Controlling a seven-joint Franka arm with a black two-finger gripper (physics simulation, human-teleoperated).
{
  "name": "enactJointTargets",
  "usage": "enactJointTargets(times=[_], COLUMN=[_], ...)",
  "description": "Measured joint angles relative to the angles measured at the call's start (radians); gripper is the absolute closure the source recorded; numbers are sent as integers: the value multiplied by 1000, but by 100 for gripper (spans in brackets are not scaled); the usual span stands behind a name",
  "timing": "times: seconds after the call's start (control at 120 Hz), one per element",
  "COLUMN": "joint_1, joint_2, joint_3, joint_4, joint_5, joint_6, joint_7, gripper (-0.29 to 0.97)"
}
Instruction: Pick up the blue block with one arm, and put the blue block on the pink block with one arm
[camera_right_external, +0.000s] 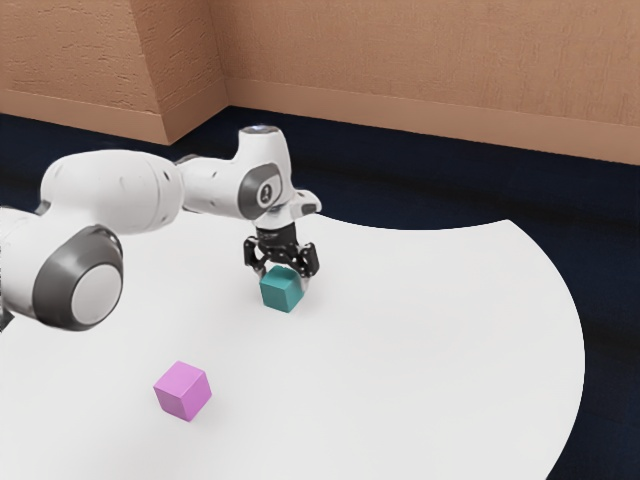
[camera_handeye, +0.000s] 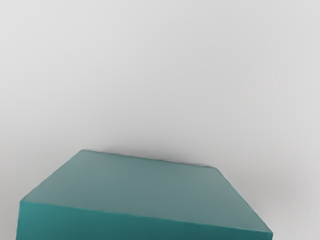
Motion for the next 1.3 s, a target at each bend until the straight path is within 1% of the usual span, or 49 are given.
enactJointTargets(times=[0.4,0.508,0.617,0.733,0.767,0.85,0.917,0.967,1.1,1.2,1.3], joint_1=[-2,-2,-1,-8,-11,-24,-27,-28,-29,-33,-61], joint_2=[58,64,65,63,61,52,30,2,-64,-179,-288], joint_3=[2,2,2,5,6,18,21,21,19,17,18], joint_4=[35,36,37,37,36,31,22,3,-57,-175,-303], joint_5=[-11,-18,-18,-19,-18,-20,-21,-20,-12,0,17], joint_6=[10,12,14,14,14,13,10,8,2,3,7], joint_7=[-5,-8,-12,-15,-16,-17,-17,-17,-18,-19,-19], gripper=[0,8,7,9,7,12,24,28,30,30,30])
